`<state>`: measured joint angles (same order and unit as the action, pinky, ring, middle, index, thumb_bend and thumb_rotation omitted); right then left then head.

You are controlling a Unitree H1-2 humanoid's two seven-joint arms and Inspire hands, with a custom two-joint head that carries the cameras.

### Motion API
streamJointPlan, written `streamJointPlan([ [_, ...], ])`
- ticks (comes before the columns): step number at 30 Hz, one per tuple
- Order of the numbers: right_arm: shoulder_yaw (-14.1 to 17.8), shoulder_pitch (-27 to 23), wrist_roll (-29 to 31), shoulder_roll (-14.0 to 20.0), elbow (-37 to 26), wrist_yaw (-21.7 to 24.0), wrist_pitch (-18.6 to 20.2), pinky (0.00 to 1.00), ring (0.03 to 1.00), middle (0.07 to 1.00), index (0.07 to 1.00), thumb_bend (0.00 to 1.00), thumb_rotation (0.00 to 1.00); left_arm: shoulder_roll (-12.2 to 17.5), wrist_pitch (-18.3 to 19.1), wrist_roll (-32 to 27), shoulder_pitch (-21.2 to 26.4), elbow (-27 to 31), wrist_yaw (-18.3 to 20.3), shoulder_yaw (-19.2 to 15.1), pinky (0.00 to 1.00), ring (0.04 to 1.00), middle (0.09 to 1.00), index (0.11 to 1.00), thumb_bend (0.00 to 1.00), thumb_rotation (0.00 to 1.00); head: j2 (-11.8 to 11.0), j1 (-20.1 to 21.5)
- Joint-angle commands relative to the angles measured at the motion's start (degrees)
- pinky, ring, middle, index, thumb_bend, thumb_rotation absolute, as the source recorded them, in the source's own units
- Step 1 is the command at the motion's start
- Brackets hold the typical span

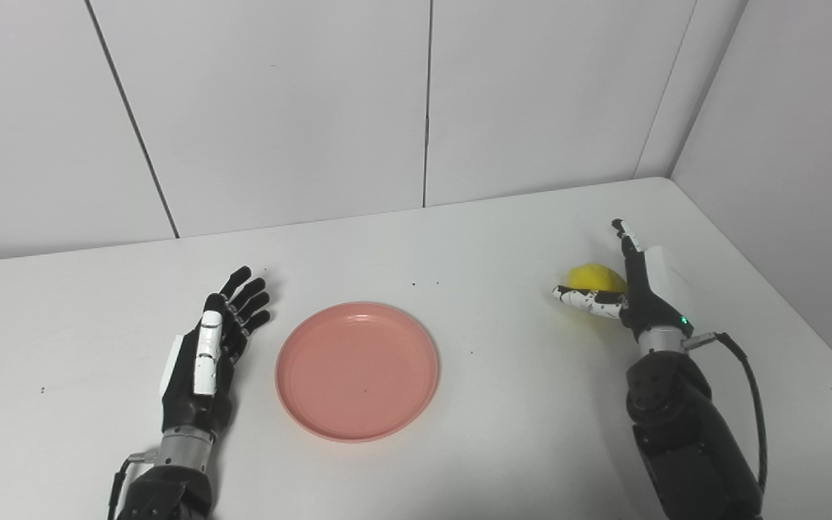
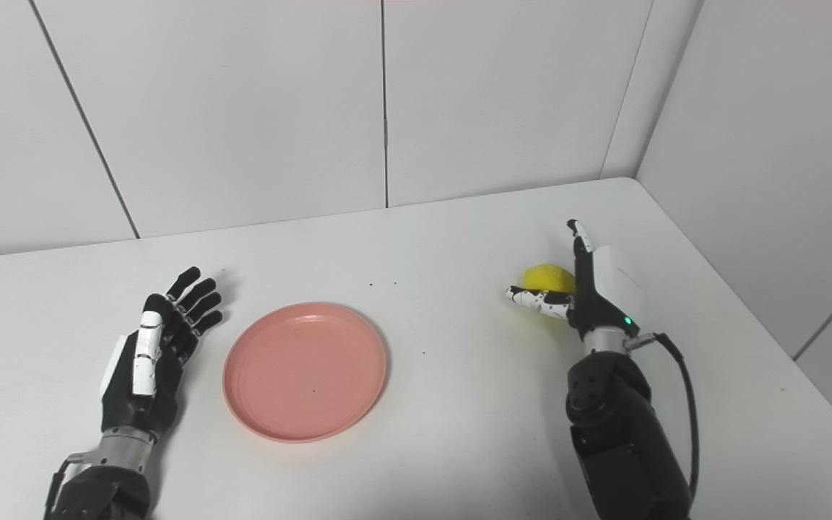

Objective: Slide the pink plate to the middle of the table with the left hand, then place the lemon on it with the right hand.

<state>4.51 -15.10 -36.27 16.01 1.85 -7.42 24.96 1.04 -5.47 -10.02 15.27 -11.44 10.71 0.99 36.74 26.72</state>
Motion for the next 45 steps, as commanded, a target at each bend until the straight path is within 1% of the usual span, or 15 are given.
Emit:
streamJointPlan([
  [1, -0.1, -2.4, 0.1, 1.2, -1.0, -0.3, 0.6, 0.77, 0.864, 0.891, 0.896, 0.84, 0.3, 0.6, -0.5, -0.2, -0.5, 0.7, 0.5, -0.3, 0.86, 0.871, 0.869, 0.853, 0.46, 1.0, 0.4, -0.1],
  [9, -0.2, -2.2, 1.4, 1.2, -1.2, 0.8, 1.7, 0.65, 0.791, 0.865, 0.87, 0.79, 0.19, 0.6, 0.3, -0.7, -0.6, 1.4, 0.5, -0.3, 0.86, 0.875, 0.872, 0.855, 0.45, 1.0, 1.1, -0.6],
  [10, 0.0, -2.1, 1.7, 1.0, -1.5, 0.9, 1.8, 0.36, 0.461, 0.635, 0.867, 0.66, 0.08, 0.6, 0.3, -0.4, -0.6, 1.4, 0.4, -0.3, 0.86, 0.875, 0.872, 0.854, 0.45, 1.0, 1.1, -0.6],
  [11, 0.2, -2.1, 2.0, 0.9, -1.6, 1.0, 1.8, 0.23, 0.303, 0.537, 0.863, 0.61, 0.03, 0.6, 0.3, -0.3, -0.6, 1.5, 0.4, -0.2, 0.86, 0.874, 0.872, 0.853, 0.45, 1.0, 1.1, -0.6],
  [12, 0.2, -2.1, 2.4, 1.0, -1.6, 1.2, 1.7, 0.19, 0.263, 0.512, 0.863, 0.59, 0.02, 0.6, 0.1, -0.4, -0.5, 1.3, 0.5, -0.2, 0.86, 0.874, 0.872, 0.853, 0.45, 1.0, 1.1, -0.6],
  [13, 0.2, -2.0, 2.8, 1.1, -1.6, 1.4, 1.7, 0.12, 0.174, 0.33, 0.843, 0.69, 0.01, 0.6, 0.0, -0.5, -0.5, 1.3, 0.6, -0.2, 0.86, 0.874, 0.872, 0.852, 0.46, 0.99, 1.1, -0.6],
  [14, -0.1, -2.0, 2.6, 1.4, -1.5, 1.6, 1.6, 0.09, 0.144, 0.267, 0.836, 0.72, 0.0, 0.5, 0.1, -0.5, -0.5, 1.4, 0.5, -0.3, 0.86, 0.874, 0.872, 0.852, 0.46, 0.99, 1.4, -1.1],
  [16, -0.6, -2.0, 2.0, 1.8, -1.3, 2.0, 1.7, 0.09, 0.149, 0.287, 0.81, 0.75, 0.0, 0.4, 0.3, -0.7, -0.6, 1.6, 0.4, -0.3, 0.86, 0.869, 0.867, 0.852, 0.46, 0.98, 1.5, -1.1],
  [18, -1.2, -2.0, 0.9, 2.2, -1.1, 2.6, 1.8, 0.13, 0.229, 0.426, 0.787, 0.62, 0.0, 0.4, 0.2, -0.7, -0.6, 1.6, 0.5, -0.3, 0.86, 0.87, 0.868, 0.854, 0.45, 0.98, 1.5, -1.1],
  [21, -1.7, -2.2, -1.5, 2.7, -0.6, 4.3, 1.9, 0.36, 0.46, 0.484, 0.695, 0.57, 0.0, 0.4, 0.2, -0.7, -0.6, 1.7, 0.5, -0.3, 0.86, 0.873, 0.873, 0.858, 0.45, 0.98, 1.5, -1.1],
  [27, -1.7, -2.3, -3.4, 2.3, -0.3, 3.2, 1.8, 0.41, 0.467, 0.46, 0.513, 0.53, 0.0, 0.4, 0.2, -0.4, -0.6, 1.8, 0.4, -0.2, 0.86, 0.874, 0.874, 0.859, 0.45, 0.98, 1.8, -1.2],
  [32, -1.3, -1.9, -2.4, 2.0, 0.5, -0.6, -0.8, 0.51, 0.5, 0.481, 0.492, 0.53, 0.0, 0.2, 0.2, -0.5, -0.5, 1.6, 0.4, -0.2, 0.86, 0.874, 0.875, 0.86, 0.45, 0.98, 1.8, -1.6],
  [34, -0.9, -1.6, -1.4, 1.6, 0.6, -3.4, -3.4, 0.33, 0.385, 0.463, 0.529, 0.51, 0.0, 0.1, 0.2, -0.3, -0.7, 1.8, 0.1, -0.2, 0.86, 0.874, 0.874, 0.859, 0.45, 0.96, 1.7, -2.0],
  [36, -0.5, -1.3, -0.4, 1.1, 0.5, -5.8, -5.3, 0.26, 0.402, 0.442, 0.528, 0.51, 0.0, -0.1, 0.6, -0.1, -0.8, 2.3, -0.2, -0.1, 0.86, 0.872, 0.872, 0.855, 0.46, 0.95, 1.8, -2.3],
  [45, -0.9, 0.2, 2.1, -2.4, -8.4, -9.7, -8.7, 0.28, 0.444, 0.49, 0.491, 0.52, 0.0, -1.3, 2.2, 0.8, -1.5, 4.3, -1.8, 0.2, 0.85, 0.864, 0.864, 0.844, 0.47, 0.93, 2.2, -4.6],
])
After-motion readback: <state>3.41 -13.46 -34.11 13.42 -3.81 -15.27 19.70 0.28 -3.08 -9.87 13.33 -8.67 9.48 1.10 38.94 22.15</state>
